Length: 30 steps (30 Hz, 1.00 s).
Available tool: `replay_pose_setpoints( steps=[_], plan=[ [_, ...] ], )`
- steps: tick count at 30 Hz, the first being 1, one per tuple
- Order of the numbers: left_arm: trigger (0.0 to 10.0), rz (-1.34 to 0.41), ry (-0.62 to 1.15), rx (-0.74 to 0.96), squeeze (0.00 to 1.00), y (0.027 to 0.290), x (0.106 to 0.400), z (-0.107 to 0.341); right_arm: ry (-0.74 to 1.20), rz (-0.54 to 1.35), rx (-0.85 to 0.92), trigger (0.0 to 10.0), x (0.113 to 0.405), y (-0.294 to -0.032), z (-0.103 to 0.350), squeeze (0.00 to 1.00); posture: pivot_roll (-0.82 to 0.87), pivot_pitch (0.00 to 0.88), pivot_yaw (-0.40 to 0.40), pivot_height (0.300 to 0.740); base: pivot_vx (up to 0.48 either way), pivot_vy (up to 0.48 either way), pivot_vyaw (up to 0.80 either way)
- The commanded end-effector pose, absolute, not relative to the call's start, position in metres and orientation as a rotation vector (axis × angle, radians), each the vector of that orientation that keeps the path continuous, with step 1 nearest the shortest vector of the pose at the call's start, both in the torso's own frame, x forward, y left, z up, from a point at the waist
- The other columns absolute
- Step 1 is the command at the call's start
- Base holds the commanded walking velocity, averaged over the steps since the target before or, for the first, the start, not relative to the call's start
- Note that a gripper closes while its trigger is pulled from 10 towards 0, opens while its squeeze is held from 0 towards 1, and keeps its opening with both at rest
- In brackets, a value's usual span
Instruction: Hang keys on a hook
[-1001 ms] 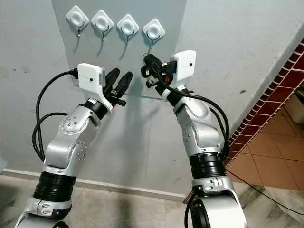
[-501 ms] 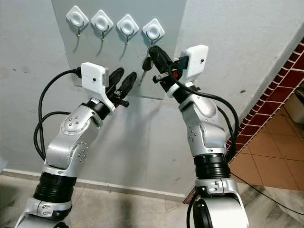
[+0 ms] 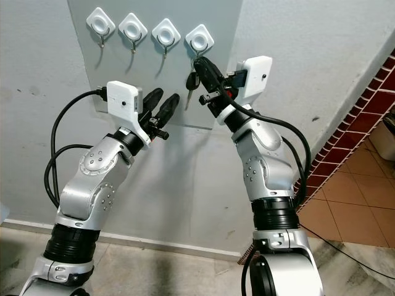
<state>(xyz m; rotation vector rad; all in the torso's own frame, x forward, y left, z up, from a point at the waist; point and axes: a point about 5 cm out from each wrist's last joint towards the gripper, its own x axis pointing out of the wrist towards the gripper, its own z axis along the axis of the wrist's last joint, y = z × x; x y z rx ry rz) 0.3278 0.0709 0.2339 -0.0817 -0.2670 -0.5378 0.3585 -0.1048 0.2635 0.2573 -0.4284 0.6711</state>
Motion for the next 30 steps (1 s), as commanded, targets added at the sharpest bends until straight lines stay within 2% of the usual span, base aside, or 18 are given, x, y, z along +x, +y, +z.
replay_pose_setpoints(
  steps=[1,14,30],
  plan=[
    [10.0,-0.562,-0.286,-0.081,0.0,0.066,0.325,0.24,-0.447,0.676,0.266,10.0,0.36,-0.105,0.272,0.0,0.11,0.0,-0.085,0.74,0.0,0.0,0.0],
    [10.0,-0.566,-0.287,-0.085,0.0,0.065,0.324,0.24,-0.433,0.648,0.32,10.0,0.369,-0.104,0.274,0.0,0.12,0.0,-0.089,0.74,0.0,0.0,0.0],
    [10.0,-0.571,-0.286,-0.089,0.0,0.064,0.323,0.24,-0.412,0.588,0.464,10.0,0.377,-0.114,0.271,0.0,0.12,0.0,-0.086,0.74,0.0,0.0,0.0]
  ],
)
